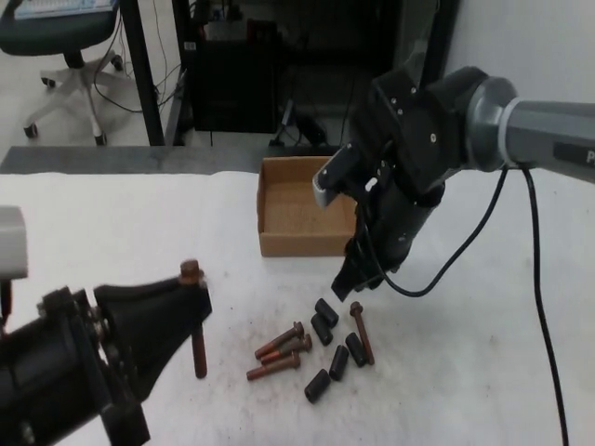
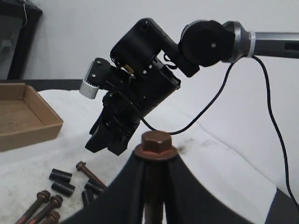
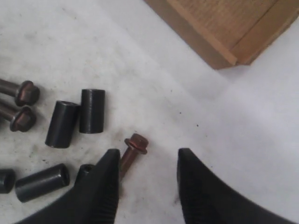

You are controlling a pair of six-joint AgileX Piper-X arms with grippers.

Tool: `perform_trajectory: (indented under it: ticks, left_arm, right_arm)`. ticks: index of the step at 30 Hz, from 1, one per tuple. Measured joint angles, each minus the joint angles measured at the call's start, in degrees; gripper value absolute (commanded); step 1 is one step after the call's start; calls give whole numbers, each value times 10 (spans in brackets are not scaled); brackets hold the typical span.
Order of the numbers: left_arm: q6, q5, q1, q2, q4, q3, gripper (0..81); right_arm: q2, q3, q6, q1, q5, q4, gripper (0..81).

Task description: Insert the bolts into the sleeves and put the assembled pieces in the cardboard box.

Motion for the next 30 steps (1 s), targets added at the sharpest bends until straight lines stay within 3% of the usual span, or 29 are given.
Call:
perform_trajectory:
  ticks: [30]
  left_arm:
    - [34, 6, 0, 0, 48, 0, 2]
  right_arm:
    - [87, -1, -11, 42, -19, -46, 310]
